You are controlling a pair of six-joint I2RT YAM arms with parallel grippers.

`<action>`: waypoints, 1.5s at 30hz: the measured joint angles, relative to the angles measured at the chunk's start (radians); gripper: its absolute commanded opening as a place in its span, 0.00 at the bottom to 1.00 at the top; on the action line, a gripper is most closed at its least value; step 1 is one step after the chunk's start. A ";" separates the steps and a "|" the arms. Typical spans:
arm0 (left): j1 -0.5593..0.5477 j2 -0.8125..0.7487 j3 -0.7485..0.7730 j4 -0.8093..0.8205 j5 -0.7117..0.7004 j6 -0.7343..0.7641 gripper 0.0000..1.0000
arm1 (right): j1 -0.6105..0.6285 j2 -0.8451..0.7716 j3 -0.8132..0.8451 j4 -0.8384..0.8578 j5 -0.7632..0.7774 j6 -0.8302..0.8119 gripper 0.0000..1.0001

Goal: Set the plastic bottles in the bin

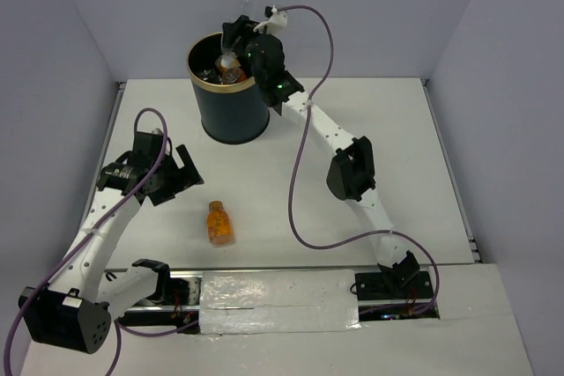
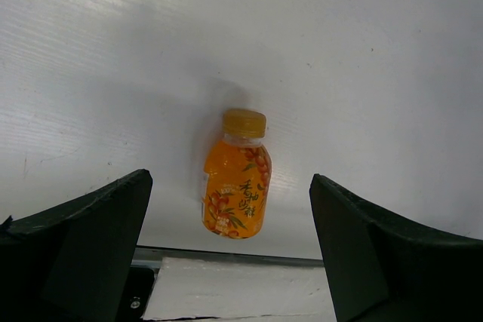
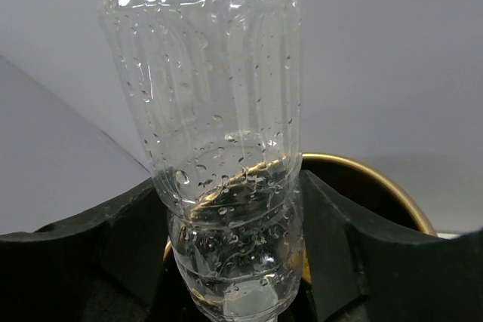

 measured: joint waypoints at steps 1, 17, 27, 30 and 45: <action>0.000 0.000 0.000 -0.001 0.000 0.000 0.99 | 0.000 0.008 0.003 0.000 -0.005 0.007 0.82; 0.000 -0.010 -0.004 -0.004 -0.001 -0.021 0.99 | 0.037 -0.055 -0.032 -0.019 -0.125 -0.072 1.00; -0.031 0.018 -0.002 0.002 0.000 -0.021 0.99 | 0.034 -0.471 -0.167 -0.263 -0.140 -0.171 1.00; -0.070 0.037 -0.002 0.002 0.000 -0.023 0.99 | 0.005 -0.664 -0.294 -0.358 -0.123 -0.180 1.00; -0.373 0.156 -0.038 -0.001 -0.058 -0.251 0.99 | -0.025 -1.006 -0.998 -0.563 -0.091 -0.163 1.00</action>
